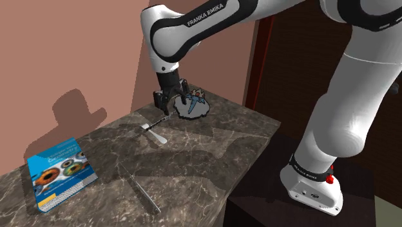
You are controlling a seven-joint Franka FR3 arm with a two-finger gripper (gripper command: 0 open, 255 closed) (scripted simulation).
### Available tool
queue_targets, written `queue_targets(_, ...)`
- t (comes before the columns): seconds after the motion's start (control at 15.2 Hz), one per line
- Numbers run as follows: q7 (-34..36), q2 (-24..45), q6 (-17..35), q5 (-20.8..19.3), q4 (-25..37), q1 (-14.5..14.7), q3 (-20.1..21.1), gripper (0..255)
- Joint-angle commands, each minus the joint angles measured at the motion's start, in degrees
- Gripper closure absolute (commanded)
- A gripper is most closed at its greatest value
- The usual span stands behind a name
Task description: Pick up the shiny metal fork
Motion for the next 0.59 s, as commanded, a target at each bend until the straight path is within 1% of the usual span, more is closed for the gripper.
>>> queue_targets(0.0, 1.3, 3.9, 0.6, -0.4, 3.0, 0.8, 0.7, 0)
queue_targets(0.46, 5.6, 19.2, -0.1, -2.8, 18.0, 4.5, 2.2, 0)
queue_targets(0.53, 5.8, 20.2, -0.3, -2.9, 19.1, 4.8, 2.2, 0)
